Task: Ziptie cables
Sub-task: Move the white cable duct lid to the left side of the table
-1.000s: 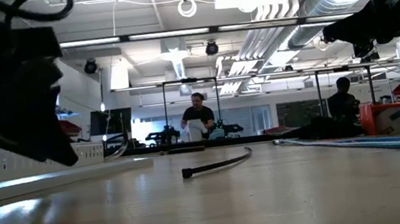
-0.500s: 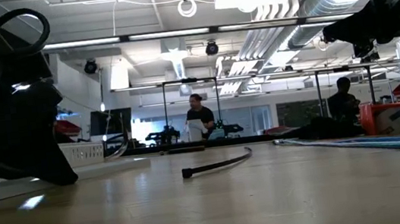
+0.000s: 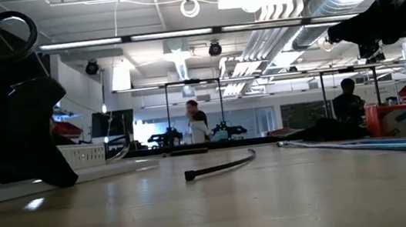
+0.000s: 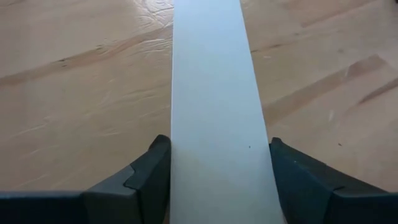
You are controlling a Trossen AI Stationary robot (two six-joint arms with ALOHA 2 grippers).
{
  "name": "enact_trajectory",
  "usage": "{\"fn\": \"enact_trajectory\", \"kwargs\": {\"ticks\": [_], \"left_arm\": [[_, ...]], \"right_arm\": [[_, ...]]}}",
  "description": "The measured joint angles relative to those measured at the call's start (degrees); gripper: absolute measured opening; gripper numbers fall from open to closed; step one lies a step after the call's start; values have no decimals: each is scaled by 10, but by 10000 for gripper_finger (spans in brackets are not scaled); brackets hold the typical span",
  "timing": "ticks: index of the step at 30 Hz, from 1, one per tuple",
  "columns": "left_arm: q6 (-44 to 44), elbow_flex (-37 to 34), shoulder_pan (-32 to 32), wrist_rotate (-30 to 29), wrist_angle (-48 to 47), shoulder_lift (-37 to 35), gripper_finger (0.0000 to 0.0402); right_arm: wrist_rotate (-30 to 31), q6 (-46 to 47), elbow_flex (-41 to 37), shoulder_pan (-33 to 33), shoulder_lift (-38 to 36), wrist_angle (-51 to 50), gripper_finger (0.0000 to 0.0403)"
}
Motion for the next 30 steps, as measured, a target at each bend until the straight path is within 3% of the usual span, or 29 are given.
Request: {"fn": "enact_trajectory", "kwargs": {"ticks": [6,15,22,30], "left_arm": [[-6,-2,13,6,-32,-31,210],[3,-2,59,-45,-104,-54,208],[70,-2,127,-48,-150,-74,204],[188,-27,225,-50,-169,-141,125]], "right_arm": [[0,0,0,0,0,0,0],[0,0,0,0,0,0,0],[0,0,0,0,0,0,0],[0,0,0,0,0,0,0]]}}
